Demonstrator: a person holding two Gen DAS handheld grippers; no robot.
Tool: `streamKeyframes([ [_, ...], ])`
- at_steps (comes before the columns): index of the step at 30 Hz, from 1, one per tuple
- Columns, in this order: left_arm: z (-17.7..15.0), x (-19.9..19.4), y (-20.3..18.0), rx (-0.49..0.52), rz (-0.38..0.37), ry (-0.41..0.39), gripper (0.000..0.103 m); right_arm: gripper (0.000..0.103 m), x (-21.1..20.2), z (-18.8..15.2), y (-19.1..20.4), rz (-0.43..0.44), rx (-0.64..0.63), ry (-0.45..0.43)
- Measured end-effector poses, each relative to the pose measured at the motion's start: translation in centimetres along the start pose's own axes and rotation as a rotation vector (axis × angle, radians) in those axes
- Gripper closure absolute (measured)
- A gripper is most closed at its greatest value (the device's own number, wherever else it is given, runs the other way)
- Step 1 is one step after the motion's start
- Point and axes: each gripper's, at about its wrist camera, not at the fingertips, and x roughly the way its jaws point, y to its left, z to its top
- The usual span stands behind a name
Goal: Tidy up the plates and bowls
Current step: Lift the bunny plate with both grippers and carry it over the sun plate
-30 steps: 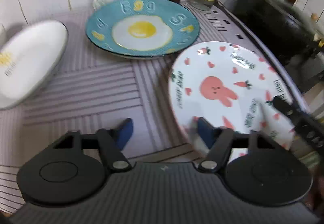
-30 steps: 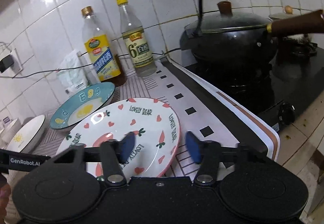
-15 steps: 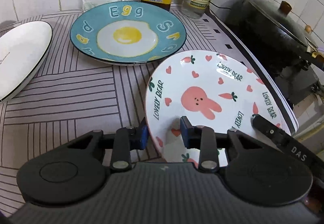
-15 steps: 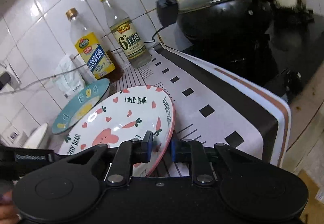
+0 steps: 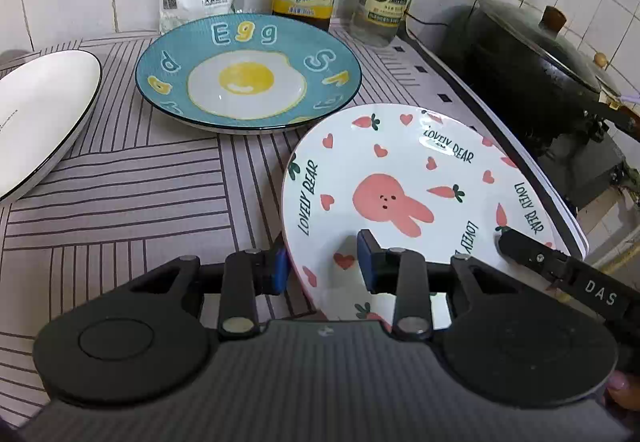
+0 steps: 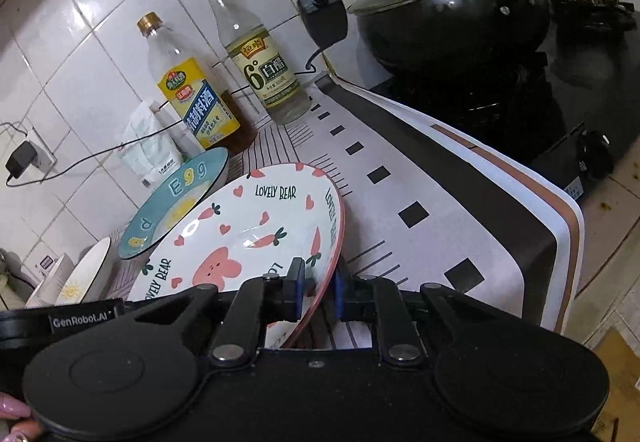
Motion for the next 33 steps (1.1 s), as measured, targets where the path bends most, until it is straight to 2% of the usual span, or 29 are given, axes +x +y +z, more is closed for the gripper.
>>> streamKeyframes([
  [7, 0.8, -0.5, 0.7, 0.015, -0.011, 0.079, 0.073, 0.084, 0.1, 0.2, 0.7, -0.020, -0.023, 0.012],
  [14, 0.5, -2.4, 1.3, 0.049, 0.009, 0.073, 0.073, 0.083, -0.3, -0.2, 1.6, 0.006, -0.051, 0.042],
  [22, -0.2, -5.8, 3.8, 0.013, 0.003, 0.100, 0.073, 0.083, -1.7, -0.6, 4.5, 0.048, -0.096, 0.054],
  [28, -0.8, -8.8, 5.1, 0.033, 0.063, 0.073, 0.073, 0.083, -1.9, -1.6, 6.6, 0.089, -0.098, 0.086],
  [33, -1.2, -12.2, 6.6, 0.040, 0.111, 0.009, 0.073, 0.082, -2.3, -2.1, 8.6, 0.156, -0.096, 0.092],
])
